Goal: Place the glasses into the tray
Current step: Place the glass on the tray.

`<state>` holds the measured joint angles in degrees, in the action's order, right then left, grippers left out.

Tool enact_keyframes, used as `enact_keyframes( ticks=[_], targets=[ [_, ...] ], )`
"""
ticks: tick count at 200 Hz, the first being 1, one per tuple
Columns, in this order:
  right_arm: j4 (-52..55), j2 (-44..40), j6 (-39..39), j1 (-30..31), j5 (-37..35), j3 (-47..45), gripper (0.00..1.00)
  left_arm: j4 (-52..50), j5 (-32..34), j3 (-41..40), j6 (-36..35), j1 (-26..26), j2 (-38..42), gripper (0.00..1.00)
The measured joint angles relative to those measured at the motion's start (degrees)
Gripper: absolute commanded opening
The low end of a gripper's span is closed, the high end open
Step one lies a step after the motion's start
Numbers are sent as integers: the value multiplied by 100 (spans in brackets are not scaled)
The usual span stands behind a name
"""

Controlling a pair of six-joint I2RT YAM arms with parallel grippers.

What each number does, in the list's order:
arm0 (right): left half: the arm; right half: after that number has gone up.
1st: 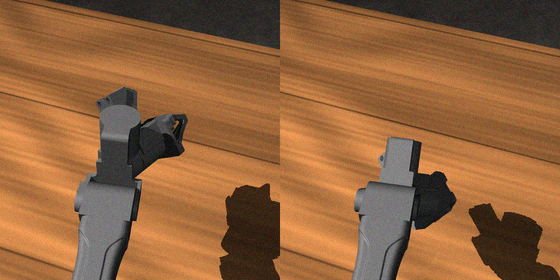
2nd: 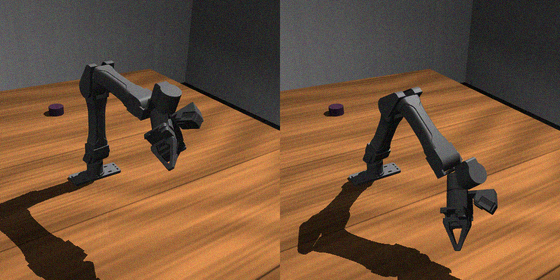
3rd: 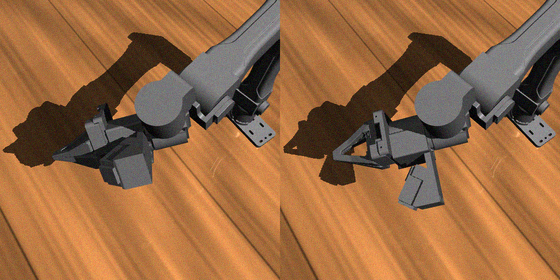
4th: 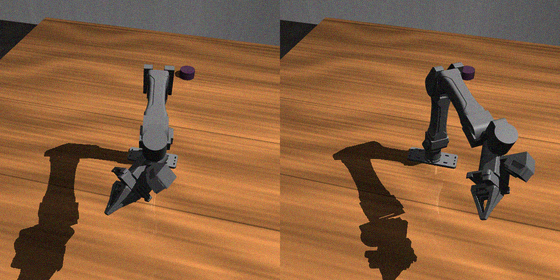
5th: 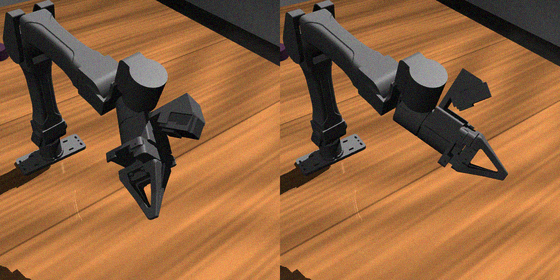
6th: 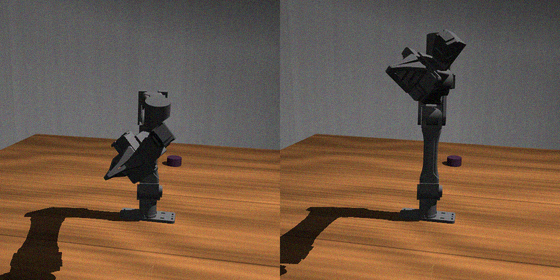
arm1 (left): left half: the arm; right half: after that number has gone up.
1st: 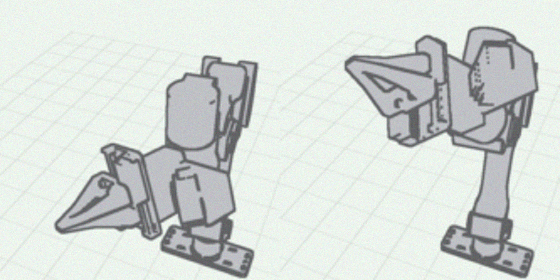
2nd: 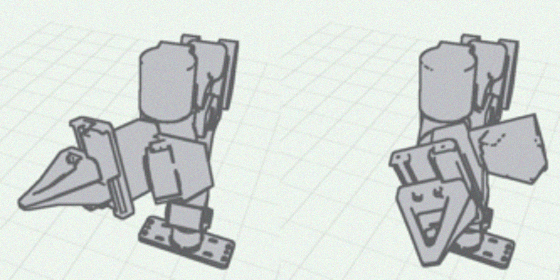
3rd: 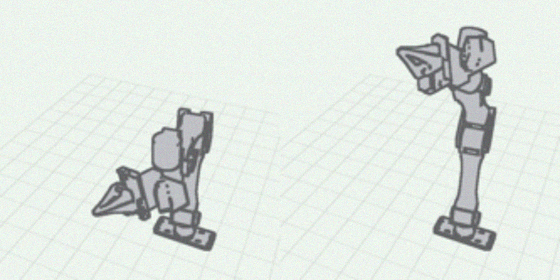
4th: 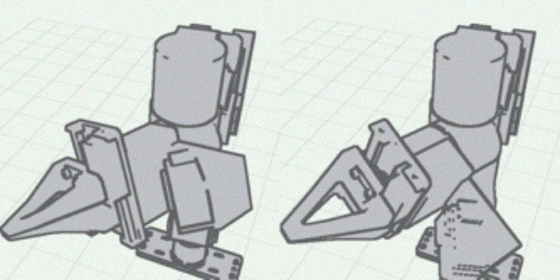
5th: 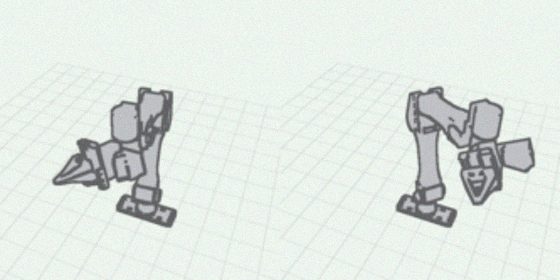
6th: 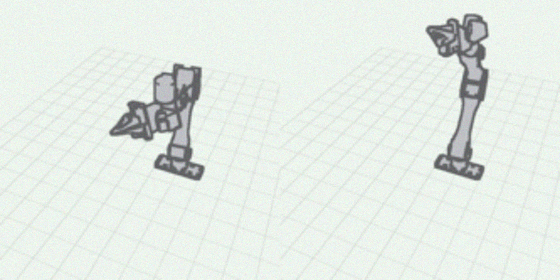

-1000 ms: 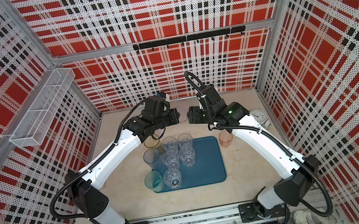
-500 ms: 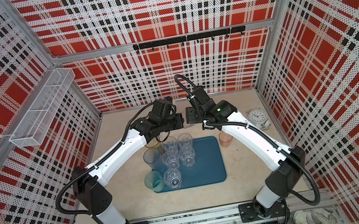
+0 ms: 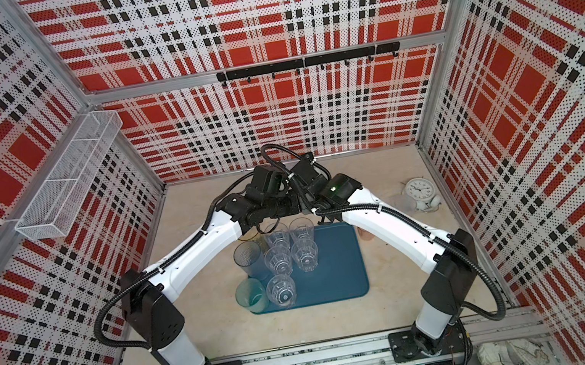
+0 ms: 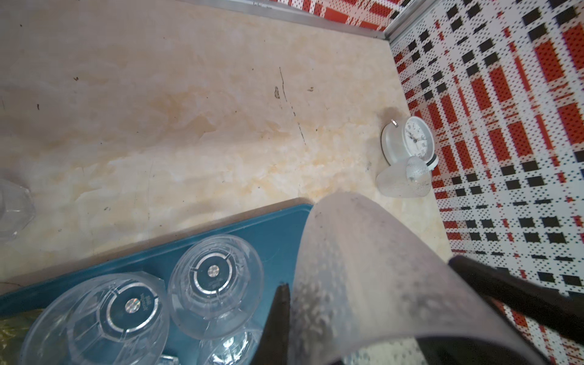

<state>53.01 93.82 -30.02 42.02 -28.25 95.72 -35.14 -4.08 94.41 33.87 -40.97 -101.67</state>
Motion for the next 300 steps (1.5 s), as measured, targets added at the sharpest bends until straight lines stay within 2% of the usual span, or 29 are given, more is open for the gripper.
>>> enact_keyframes(
  ticks=[17,57,112,156,210,242,262,300],
  targets=[
    [-22,4,-2,0,-22,-44,9,-11,-7,-9,13,0,-11,13],
    [39,13,-39,-105,-118,-313,4,109,-247,-9,13,-7,57,32],
    [31,-85,-280,-361,289,-848,1,138,-348,-9,35,37,422,39],
    [7,-531,-343,-734,848,-1281,0,197,-348,-118,-140,254,892,43],
    [367,-940,-120,-929,1628,-1377,0,597,-249,-861,-422,1012,1775,48],
    [675,-1377,-87,-914,2234,-1853,0,929,7,-1394,-549,1585,2269,50],
    [918,-1609,-129,-745,2474,-2194,0,1158,114,-1690,-590,1978,2516,50],
    [1054,-1829,-433,50,2894,-2883,0,1453,258,-2022,-614,2481,2750,50]
  ],
)
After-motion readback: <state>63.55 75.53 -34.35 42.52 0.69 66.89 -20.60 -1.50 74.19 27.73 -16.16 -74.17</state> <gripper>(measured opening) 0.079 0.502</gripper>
